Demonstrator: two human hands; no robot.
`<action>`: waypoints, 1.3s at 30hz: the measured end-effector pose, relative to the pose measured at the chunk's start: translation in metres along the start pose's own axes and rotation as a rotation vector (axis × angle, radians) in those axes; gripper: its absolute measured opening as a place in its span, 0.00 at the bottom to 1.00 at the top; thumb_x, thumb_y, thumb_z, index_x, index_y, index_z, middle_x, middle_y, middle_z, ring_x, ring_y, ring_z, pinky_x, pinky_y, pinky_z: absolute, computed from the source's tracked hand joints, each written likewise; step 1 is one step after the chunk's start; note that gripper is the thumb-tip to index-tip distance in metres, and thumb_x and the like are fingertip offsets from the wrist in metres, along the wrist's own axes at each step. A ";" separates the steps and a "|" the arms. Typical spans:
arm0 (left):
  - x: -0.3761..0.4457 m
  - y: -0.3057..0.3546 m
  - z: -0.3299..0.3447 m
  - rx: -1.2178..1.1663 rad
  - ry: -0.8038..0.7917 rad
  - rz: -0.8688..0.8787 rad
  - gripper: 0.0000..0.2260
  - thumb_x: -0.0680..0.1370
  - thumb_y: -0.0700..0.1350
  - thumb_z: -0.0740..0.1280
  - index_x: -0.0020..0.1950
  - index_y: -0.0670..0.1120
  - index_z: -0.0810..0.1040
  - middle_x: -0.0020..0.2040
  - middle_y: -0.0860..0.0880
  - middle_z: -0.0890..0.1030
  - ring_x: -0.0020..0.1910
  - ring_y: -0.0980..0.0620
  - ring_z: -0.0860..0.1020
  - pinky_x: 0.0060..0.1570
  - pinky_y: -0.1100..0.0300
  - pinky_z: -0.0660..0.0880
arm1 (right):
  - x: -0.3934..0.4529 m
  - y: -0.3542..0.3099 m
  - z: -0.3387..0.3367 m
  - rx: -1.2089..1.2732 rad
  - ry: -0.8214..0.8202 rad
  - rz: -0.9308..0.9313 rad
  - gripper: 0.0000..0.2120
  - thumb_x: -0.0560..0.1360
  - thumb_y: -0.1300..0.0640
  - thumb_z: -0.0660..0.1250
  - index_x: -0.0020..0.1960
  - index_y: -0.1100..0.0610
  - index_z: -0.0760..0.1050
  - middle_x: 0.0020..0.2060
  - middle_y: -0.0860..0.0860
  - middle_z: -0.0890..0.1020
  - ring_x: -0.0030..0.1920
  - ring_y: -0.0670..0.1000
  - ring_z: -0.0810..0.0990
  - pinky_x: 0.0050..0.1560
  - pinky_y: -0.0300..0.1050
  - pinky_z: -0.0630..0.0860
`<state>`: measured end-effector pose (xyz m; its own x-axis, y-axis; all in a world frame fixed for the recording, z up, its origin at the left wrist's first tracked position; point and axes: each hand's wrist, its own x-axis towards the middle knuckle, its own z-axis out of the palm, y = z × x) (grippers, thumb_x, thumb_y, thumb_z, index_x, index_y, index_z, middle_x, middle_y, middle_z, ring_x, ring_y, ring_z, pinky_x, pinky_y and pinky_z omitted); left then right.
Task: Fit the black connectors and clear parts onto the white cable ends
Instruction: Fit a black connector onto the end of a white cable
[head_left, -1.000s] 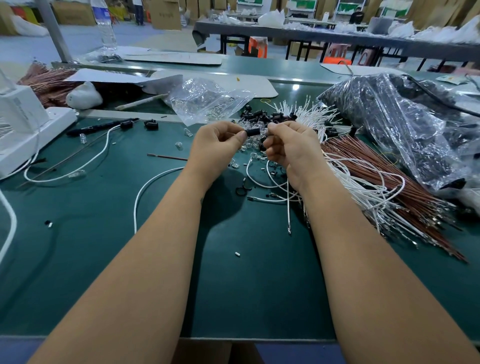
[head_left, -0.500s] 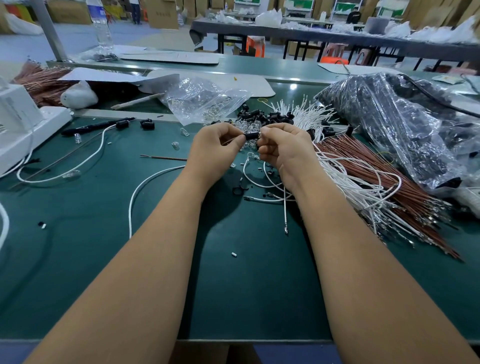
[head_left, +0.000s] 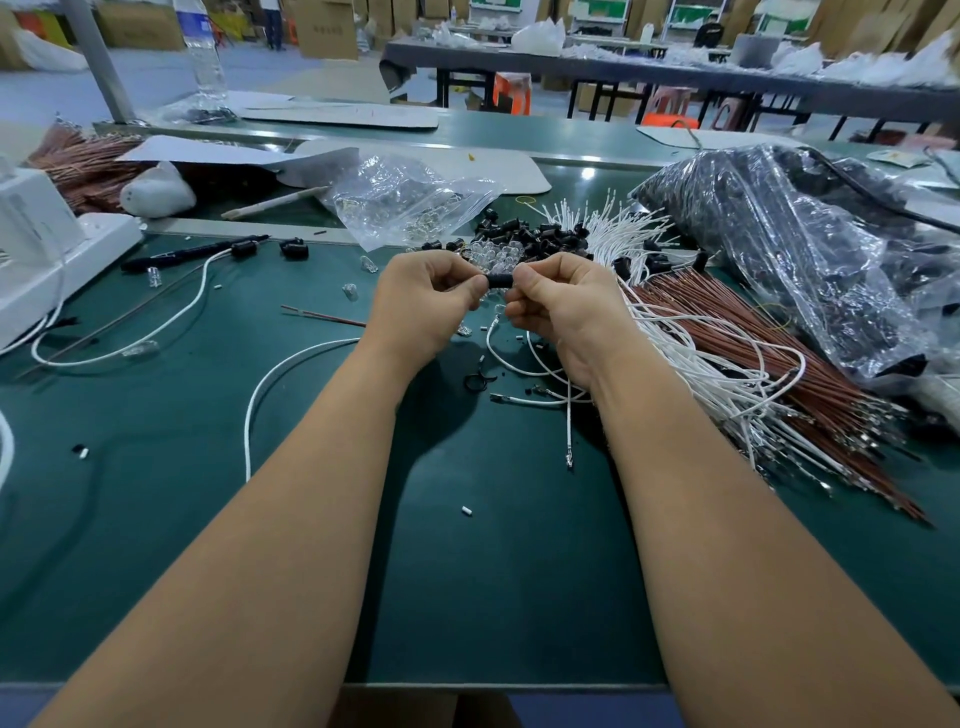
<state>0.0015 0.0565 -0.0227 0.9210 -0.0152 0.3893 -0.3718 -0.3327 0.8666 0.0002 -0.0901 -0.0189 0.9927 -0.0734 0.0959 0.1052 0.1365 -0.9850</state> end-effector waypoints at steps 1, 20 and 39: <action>0.000 0.000 0.000 -0.021 0.000 -0.010 0.02 0.75 0.37 0.70 0.43 0.39 0.82 0.36 0.40 0.81 0.35 0.50 0.74 0.39 0.59 0.71 | 0.000 0.000 -0.001 0.009 -0.010 0.003 0.07 0.77 0.65 0.67 0.40 0.60 0.73 0.28 0.52 0.81 0.27 0.48 0.79 0.32 0.40 0.79; -0.001 -0.002 -0.001 -0.098 -0.031 -0.073 0.05 0.76 0.37 0.70 0.40 0.42 0.81 0.32 0.47 0.80 0.33 0.54 0.75 0.40 0.64 0.72 | -0.002 0.000 0.001 -0.069 -0.026 -0.024 0.08 0.78 0.64 0.65 0.40 0.60 0.72 0.29 0.53 0.80 0.27 0.48 0.78 0.30 0.40 0.77; 0.005 0.003 0.005 -0.015 0.030 -0.069 0.05 0.76 0.41 0.69 0.42 0.43 0.82 0.32 0.51 0.80 0.31 0.57 0.74 0.37 0.67 0.71 | 0.003 -0.002 0.014 -0.362 0.185 -0.214 0.07 0.77 0.59 0.67 0.40 0.52 0.73 0.36 0.54 0.78 0.37 0.51 0.76 0.42 0.51 0.75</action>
<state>0.0053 0.0507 -0.0196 0.9408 0.0352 0.3371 -0.3092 -0.3180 0.8963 0.0033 -0.0772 -0.0149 0.9204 -0.2416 0.3074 0.2462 -0.2528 -0.9357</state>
